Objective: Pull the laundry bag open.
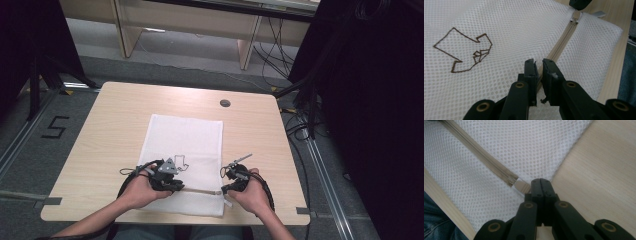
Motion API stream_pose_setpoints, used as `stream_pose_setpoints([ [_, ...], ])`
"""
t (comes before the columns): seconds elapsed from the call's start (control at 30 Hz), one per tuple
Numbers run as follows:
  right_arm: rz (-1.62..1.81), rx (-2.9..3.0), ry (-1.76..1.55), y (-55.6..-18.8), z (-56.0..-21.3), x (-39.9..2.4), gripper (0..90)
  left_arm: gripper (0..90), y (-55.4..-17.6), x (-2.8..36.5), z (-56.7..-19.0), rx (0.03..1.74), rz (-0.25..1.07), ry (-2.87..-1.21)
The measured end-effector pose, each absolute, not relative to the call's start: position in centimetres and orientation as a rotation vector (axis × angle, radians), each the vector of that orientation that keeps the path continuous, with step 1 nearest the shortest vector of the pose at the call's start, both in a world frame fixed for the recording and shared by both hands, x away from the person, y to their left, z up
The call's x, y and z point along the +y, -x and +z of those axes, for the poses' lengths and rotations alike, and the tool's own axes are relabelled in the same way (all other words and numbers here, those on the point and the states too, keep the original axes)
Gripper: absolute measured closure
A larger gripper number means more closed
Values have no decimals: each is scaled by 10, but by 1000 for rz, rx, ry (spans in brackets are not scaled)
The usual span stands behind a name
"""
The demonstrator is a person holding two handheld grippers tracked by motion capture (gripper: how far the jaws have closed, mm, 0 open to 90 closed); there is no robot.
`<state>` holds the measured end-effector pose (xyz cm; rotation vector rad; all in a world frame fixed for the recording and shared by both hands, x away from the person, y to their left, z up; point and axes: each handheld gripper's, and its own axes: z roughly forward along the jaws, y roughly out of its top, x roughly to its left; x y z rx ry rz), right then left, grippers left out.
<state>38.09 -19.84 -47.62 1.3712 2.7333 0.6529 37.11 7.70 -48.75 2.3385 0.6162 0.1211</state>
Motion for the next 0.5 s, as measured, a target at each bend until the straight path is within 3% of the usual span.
stream_pose_setpoints([
  [0.5,705,2723,-1435,-381,-476,-195,900,816,-372,73,-499,598,120,-2386],
])
